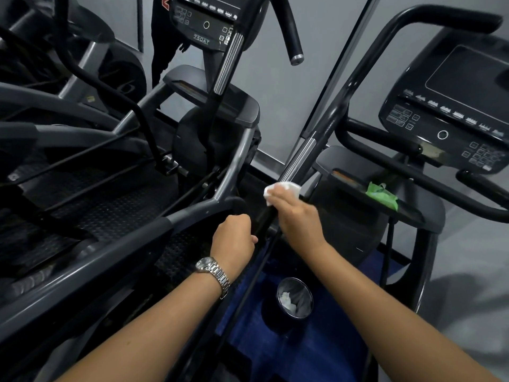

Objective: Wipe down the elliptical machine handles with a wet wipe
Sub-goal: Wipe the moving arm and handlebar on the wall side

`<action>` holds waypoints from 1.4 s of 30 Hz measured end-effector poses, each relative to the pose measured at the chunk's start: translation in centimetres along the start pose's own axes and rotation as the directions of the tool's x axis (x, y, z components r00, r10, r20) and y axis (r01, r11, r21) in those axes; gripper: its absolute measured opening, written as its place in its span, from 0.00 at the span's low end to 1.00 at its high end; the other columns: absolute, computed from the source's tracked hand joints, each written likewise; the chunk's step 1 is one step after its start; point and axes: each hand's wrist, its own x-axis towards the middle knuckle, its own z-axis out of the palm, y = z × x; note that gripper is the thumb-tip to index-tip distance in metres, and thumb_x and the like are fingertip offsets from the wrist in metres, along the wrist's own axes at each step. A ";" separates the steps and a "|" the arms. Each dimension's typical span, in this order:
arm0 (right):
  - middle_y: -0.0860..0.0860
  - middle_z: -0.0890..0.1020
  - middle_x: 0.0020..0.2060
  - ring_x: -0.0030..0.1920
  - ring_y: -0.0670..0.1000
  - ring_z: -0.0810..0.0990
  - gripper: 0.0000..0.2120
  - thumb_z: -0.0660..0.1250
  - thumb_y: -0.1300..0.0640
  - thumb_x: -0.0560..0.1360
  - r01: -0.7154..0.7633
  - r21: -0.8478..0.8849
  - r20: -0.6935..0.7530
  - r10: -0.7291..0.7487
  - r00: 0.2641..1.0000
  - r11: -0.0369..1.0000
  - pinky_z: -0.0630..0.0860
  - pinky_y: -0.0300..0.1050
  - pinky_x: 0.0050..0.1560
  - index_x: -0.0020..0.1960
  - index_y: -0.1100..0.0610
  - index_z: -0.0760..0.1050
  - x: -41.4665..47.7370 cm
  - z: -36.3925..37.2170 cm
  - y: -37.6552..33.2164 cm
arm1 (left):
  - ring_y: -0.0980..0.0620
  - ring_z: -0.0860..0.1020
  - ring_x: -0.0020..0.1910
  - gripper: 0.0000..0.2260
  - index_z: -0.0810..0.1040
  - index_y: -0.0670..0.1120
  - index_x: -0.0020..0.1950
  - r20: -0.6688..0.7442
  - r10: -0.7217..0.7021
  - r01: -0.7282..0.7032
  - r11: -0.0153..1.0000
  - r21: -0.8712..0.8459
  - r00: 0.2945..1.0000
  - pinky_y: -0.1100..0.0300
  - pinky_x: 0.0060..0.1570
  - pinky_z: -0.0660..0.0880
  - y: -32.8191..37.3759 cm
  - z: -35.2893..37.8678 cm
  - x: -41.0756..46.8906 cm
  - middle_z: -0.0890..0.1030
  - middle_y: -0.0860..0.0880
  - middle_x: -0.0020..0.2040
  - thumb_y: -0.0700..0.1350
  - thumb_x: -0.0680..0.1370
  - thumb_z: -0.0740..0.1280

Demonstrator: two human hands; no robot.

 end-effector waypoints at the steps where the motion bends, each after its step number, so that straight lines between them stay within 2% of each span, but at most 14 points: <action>1: 0.49 0.82 0.55 0.48 0.51 0.83 0.17 0.58 0.67 0.71 0.032 0.003 0.014 -0.032 0.999 0.999 0.81 0.46 0.33 0.53 0.58 0.81 -0.6 -0.2 0.1 | 0.45 0.80 0.52 0.08 0.77 0.40 0.52 0.002 0.001 -0.001 1.000 0.003 1.000 0.57 0.45 0.74 0.0 0.0 0.0 0.82 0.44 0.48 0.42 0.76 0.69; 5: 0.49 0.83 0.52 0.43 0.52 0.84 0.14 0.61 0.66 0.71 -0.065 -0.024 -0.045 0.064 0.997 0.998 0.81 0.45 0.34 0.51 0.58 0.82 2.4 -1.2 1.8 | 0.45 0.80 0.51 0.08 0.77 0.39 0.51 0.003 0.004 -0.004 1.000 -0.007 1.000 0.57 0.43 0.74 0.0 0.0 -0.1 0.82 0.44 0.46 0.42 0.76 0.69; 8: 0.51 0.82 0.49 0.44 0.53 0.82 0.10 0.65 0.68 0.70 -0.135 -0.038 -0.029 0.134 0.991 0.990 0.79 0.47 0.28 0.47 0.60 0.81 3.6 -0.9 0.9 | 0.47 0.80 0.50 0.08 0.77 0.39 0.52 0.002 0.000 0.000 1.000 -0.017 1.000 0.60 0.40 0.72 0.1 -0.1 -0.1 0.82 0.45 0.46 0.42 0.76 0.69; 13: 0.50 0.82 0.52 0.52 0.52 0.81 0.14 0.58 0.65 0.72 0.106 0.044 0.129 -0.111 0.985 0.993 0.81 0.46 0.35 0.50 0.58 0.80 0.0 -0.7 -0.4 | 0.46 0.80 0.49 0.07 0.76 0.40 0.49 0.005 0.003 -0.003 1.000 -0.016 1.000 0.58 0.39 0.71 0.0 -0.4 -0.2 0.81 0.45 0.44 0.42 0.76 0.69; 16: 0.50 0.82 0.53 0.46 0.53 0.83 0.13 0.64 0.68 0.71 -0.015 -0.011 0.067 0.016 0.998 1.000 0.81 0.48 0.34 0.51 0.57 0.81 2.3 -1.3 1.7 | 0.43 0.80 0.49 0.09 0.77 0.39 0.51 0.016 0.008 -0.008 1.000 -0.019 1.000 0.54 0.43 0.76 0.0 -0.4 -0.2 0.81 0.43 0.45 0.44 0.75 0.70; 19: 0.52 0.82 0.51 0.50 0.54 0.81 0.12 0.67 0.71 0.70 -0.110 -0.035 0.038 0.111 0.993 0.993 0.80 0.48 0.33 0.50 0.59 0.81 3.7 -1.2 1.6 | 0.43 0.80 0.48 0.08 0.77 0.39 0.49 0.014 0.015 -0.015 1.000 -0.013 1.000 0.55 0.41 0.74 0.0 -0.4 -0.1 0.81 0.43 0.44 0.43 0.75 0.70; 22: 0.52 0.81 0.52 0.51 0.53 0.80 0.11 0.63 0.69 0.71 0.038 0.002 0.123 -0.037 0.992 0.999 0.80 0.49 0.31 0.50 0.59 0.80 1.2 -0.3 -0.1 | 0.44 0.80 0.47 0.09 0.77 0.40 0.50 0.009 0.023 -0.022 1.000 -0.010 1.000 0.54 0.42 0.76 0.0 -0.4 -0.1 0.81 0.43 0.44 0.44 0.75 0.70; 24: 0.50 0.82 0.54 0.52 0.53 0.81 0.13 0.63 0.68 0.72 0.093 0.033 0.136 -0.097 0.986 0.995 0.81 0.50 0.36 0.52 0.58 0.80 0.0 -0.4 0.4 | 0.44 0.80 0.47 0.09 0.77 0.39 0.51 0.014 0.024 -0.024 1.000 -0.017 1.000 0.53 0.44 0.77 -0.2 -0.5 -0.1 0.81 0.43 0.45 0.44 0.75 0.70; 28: 0.52 0.82 0.55 0.52 0.53 0.83 0.14 0.68 0.70 0.70 -0.102 0.003 0.028 0.101 0.994 0.995 0.82 0.49 0.44 0.52 0.58 0.82 3.0 -1.4 2.8 | 0.44 0.80 0.47 0.08 0.74 0.42 0.46 0.061 0.022 -0.020 0.999 -0.029 0.998 0.52 0.46 0.77 -0.1 -0.7 0.3 0.81 0.43 0.44 0.44 0.75 0.70; 30: 0.52 0.81 0.54 0.51 0.53 0.82 0.12 0.66 0.69 0.72 -0.150 -0.025 0.030 0.150 0.988 0.988 0.82 0.51 0.41 0.51 0.58 0.81 4.0 -1.2 2.2 | 0.43 0.79 0.50 0.11 0.76 0.40 0.52 0.077 0.012 -0.009 1.000 -0.028 0.997 0.54 0.47 0.76 -0.1 -0.8 0.6 0.81 0.43 0.48 0.45 0.75 0.71; 33: 0.52 0.81 0.53 0.50 0.53 0.81 0.12 0.63 0.69 0.72 -0.022 0.012 0.099 0.021 0.995 1.000 0.80 0.48 0.32 0.51 0.59 0.80 1.7 -0.6 0.4 | 0.45 0.79 0.54 0.17 0.75 0.41 0.59 0.041 0.040 -0.037 0.997 -0.070 0.998 0.55 0.51 0.76 0.2 -0.7 1.0 0.80 0.44 0.53 0.47 0.75 0.71; 35: 0.51 0.82 0.55 0.55 0.52 0.81 0.15 0.62 0.69 0.71 0.024 0.067 0.087 -0.030 0.996 0.997 0.82 0.47 0.39 0.53 0.58 0.80 0.0 -1.0 0.9 | 0.47 0.77 0.58 0.21 0.73 0.42 0.65 -0.028 0.094 -0.097 0.990 -0.100 0.995 0.57 0.55 0.74 0.7 -0.7 1.6 0.79 0.45 0.57 0.49 0.75 0.70; 38: 0.53 0.81 0.57 0.61 0.50 0.77 0.15 0.64 0.71 0.72 -0.119 0.125 -0.037 0.125 0.992 0.985 0.76 0.45 0.58 0.55 0.60 0.81 1.4 -1.3 3.5 | 0.48 0.75 0.61 0.25 0.70 0.42 0.69 -0.111 0.157 -0.171 0.976 -0.137 0.981 0.58 0.60 0.71 1.8 -0.8 2.8 0.77 0.45 0.61 0.50 0.75 0.69; 42: 0.55 0.80 0.58 0.62 0.47 0.75 0.19 0.66 0.74 0.70 -0.307 0.224 -0.115 0.338 0.934 0.925 0.73 0.44 0.63 0.57 0.60 0.80 3.0 -0.6 3.4 | 0.48 0.77 0.56 0.19 0.74 0.42 0.64 -0.178 0.195 -0.222 0.964 -0.148 0.964 0.56 0.57 0.73 3.8 -0.5 3.8 0.78 0.46 0.55 0.48 0.75 0.70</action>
